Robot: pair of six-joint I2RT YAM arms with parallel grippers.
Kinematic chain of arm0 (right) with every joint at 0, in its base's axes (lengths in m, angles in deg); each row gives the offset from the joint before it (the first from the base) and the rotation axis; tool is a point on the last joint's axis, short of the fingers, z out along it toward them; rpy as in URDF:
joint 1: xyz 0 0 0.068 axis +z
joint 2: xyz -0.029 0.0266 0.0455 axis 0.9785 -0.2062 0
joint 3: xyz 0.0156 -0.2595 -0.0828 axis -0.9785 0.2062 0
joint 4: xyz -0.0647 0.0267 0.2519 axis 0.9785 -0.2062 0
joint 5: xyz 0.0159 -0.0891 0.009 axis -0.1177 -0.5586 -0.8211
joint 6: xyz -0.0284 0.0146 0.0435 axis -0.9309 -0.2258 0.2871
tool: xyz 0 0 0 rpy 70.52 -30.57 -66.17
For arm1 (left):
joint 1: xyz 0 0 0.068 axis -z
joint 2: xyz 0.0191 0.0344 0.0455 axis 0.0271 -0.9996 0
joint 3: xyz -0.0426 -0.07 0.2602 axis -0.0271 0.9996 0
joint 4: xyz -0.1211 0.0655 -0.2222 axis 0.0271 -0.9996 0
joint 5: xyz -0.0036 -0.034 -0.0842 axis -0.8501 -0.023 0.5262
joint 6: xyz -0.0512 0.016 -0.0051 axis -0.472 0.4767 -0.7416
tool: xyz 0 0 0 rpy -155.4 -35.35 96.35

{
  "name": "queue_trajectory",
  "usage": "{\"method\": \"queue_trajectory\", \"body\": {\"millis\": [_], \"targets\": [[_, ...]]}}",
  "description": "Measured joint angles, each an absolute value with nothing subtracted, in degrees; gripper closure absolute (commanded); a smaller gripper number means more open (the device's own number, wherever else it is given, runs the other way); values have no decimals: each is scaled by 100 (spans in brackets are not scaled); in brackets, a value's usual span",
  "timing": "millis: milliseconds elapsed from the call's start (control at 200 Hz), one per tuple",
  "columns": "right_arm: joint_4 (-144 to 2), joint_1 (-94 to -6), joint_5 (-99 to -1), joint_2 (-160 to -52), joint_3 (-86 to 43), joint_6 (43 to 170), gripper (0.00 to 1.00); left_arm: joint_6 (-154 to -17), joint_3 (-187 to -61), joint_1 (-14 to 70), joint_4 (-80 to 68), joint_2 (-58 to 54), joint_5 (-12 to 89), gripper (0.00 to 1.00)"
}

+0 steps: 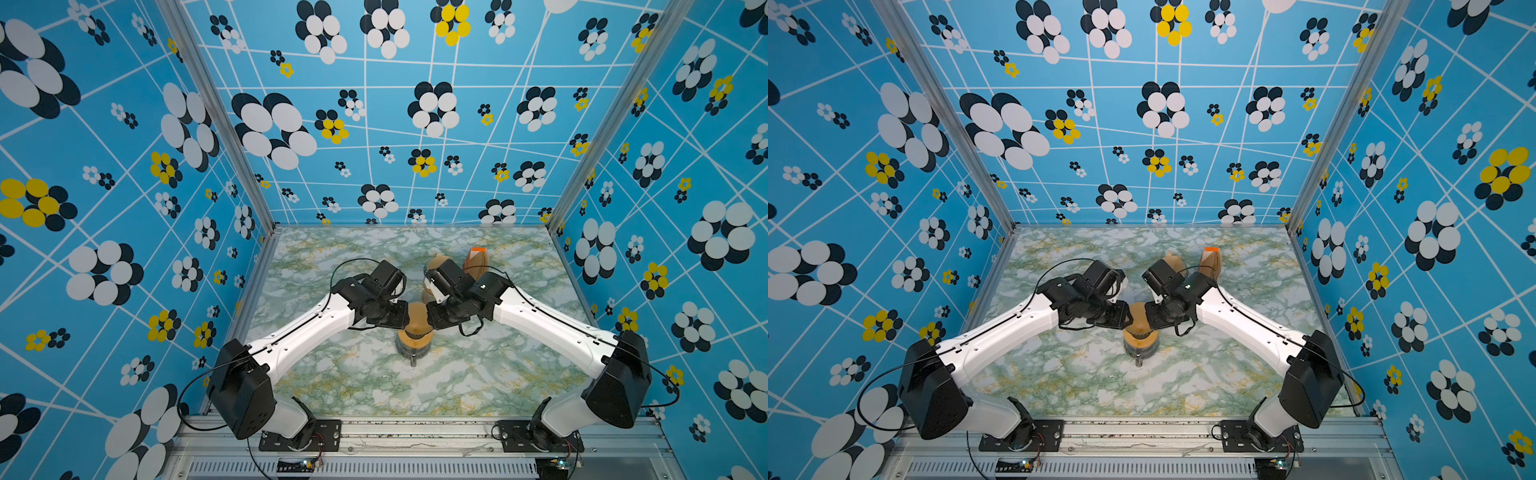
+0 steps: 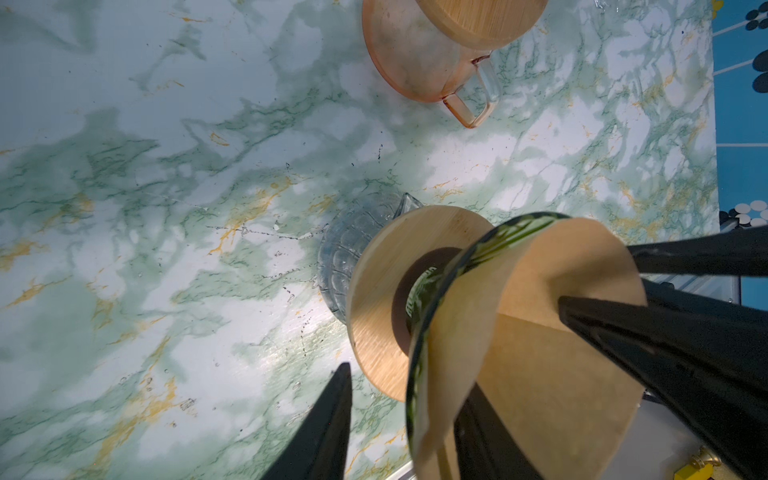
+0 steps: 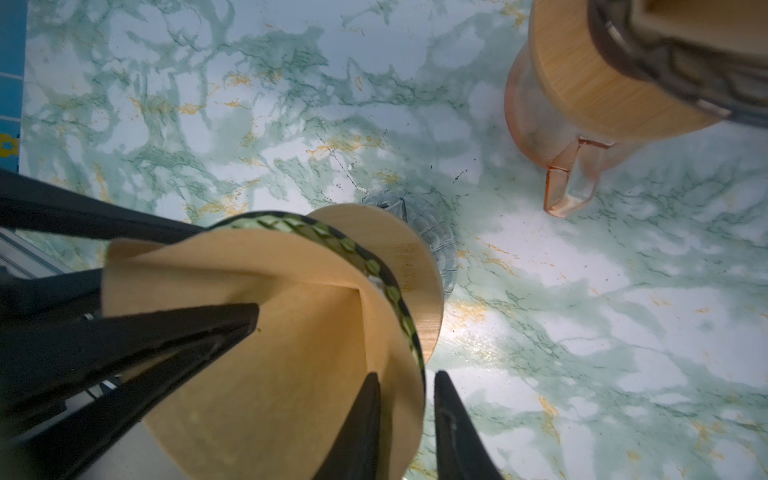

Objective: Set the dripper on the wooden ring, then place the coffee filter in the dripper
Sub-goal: 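Pinch the tan filter rim against the green dripper with both grippers, then open both grippers and draw them back from the dripper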

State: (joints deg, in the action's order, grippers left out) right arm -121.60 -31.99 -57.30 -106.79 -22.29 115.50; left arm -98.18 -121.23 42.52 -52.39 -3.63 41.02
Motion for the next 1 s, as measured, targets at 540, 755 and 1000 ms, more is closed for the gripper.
{"method": "queue_trajectory", "body": {"millis": [540,755,1000], "targets": [[-12094,-3199,-5732,-10662,-2310,11552,67,-9836,-12053,4252,-5224,-361,4109,58],[-12092,-3199,-5761,-10520,-2356,11552,62,-9879,-12053,4252,-5224,-356,4107,51],[-12094,-3210,-5949,-10275,-2474,11547,55,-9919,-12053,4257,-5226,-181,4089,45]]}}
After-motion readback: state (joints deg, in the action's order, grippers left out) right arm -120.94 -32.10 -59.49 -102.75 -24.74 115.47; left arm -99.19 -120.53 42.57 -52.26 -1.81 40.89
